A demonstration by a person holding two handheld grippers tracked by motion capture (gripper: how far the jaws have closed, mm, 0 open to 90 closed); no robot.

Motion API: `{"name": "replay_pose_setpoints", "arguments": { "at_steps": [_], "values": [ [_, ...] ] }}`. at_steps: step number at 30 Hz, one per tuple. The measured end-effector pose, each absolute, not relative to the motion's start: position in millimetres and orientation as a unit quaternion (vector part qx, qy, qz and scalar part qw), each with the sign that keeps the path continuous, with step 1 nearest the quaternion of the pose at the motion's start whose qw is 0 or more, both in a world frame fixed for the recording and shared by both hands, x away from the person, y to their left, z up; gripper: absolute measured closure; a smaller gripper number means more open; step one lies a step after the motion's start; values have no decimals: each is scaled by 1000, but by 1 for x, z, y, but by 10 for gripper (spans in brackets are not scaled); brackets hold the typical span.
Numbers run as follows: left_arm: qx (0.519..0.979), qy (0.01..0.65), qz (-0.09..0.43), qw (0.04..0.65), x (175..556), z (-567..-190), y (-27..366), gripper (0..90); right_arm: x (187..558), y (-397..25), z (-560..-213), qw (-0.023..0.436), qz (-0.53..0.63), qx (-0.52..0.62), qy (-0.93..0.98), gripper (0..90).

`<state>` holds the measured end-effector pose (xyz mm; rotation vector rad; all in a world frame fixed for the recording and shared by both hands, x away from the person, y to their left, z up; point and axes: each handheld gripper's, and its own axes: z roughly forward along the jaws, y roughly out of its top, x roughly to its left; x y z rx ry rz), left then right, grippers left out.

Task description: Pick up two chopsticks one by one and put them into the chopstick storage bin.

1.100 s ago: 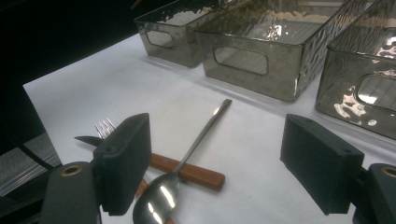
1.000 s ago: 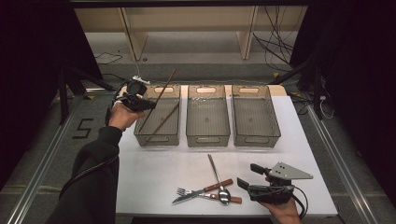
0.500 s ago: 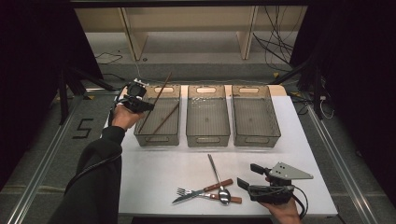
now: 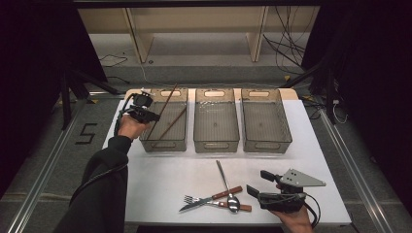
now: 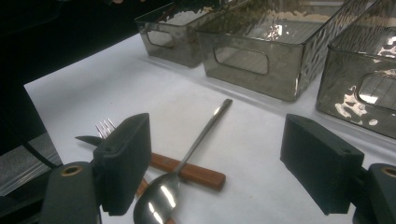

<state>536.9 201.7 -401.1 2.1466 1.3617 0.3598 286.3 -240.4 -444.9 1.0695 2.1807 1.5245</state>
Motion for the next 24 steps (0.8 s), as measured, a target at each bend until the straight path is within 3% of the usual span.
{"name": "replay_pose_setpoints", "arguments": {
  "at_steps": [4, 10, 14, 24],
  "values": [
    [789, 525, 134, 289, 538, -401, 202, 804, 286, -241, -445, 136, 527, 370, 753, 252],
    [782, 537, 118, 293, 534, -394, 200, 523, 286, -241, -445, 136, 526, 370, 753, 252],
    [781, 534, 114, 305, 526, -387, 198, 395, 286, -240, -445, 137, 526, 370, 753, 252],
    [769, 510, 111, 369, 485, -371, 204, 254, 286, -237, -443, 133, 519, 376, 756, 253]
  ]
}}
